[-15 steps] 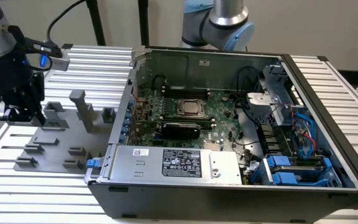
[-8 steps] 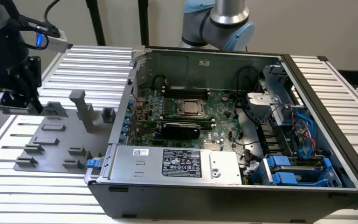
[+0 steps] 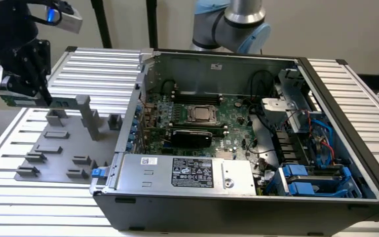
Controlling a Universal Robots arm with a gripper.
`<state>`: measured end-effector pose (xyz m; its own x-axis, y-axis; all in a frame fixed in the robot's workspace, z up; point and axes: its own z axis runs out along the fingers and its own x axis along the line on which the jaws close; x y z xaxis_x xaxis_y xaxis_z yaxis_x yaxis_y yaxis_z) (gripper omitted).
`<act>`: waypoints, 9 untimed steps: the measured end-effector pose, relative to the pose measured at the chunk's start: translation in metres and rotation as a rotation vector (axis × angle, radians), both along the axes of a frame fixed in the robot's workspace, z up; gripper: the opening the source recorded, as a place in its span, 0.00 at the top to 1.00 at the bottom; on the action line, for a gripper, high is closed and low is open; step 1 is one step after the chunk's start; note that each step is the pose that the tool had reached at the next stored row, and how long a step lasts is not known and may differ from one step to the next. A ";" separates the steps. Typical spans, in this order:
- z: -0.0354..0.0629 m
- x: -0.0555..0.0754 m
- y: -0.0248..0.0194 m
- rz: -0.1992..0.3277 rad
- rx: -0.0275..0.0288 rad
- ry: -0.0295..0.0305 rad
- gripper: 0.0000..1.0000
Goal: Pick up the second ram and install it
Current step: 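Pick up the second ram and move it above second insertion slot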
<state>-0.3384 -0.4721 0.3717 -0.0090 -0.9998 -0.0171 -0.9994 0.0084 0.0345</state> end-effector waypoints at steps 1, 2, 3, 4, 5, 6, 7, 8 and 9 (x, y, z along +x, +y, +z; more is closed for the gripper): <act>0.0046 0.004 0.0003 0.000 0.0002 -0.0001 1.00; 0.0091 0.008 0.0006 0.000 0.0001 0.0000 1.00; 0.0135 0.012 0.0010 0.000 0.0000 0.0000 1.00; 0.0179 0.017 0.0014 0.000 0.0002 -0.0001 1.00; 0.0225 0.021 0.0018 0.000 0.0000 0.0000 1.00; 0.0267 0.025 0.0022 0.000 0.0000 0.0001 1.00; 0.0307 0.030 0.0026 0.000 0.0002 -0.0001 1.00; 0.0344 0.034 0.0029 0.000 0.0003 -0.0002 1.00; 0.0379 0.039 0.0033 0.000 0.0002 -0.0002 1.00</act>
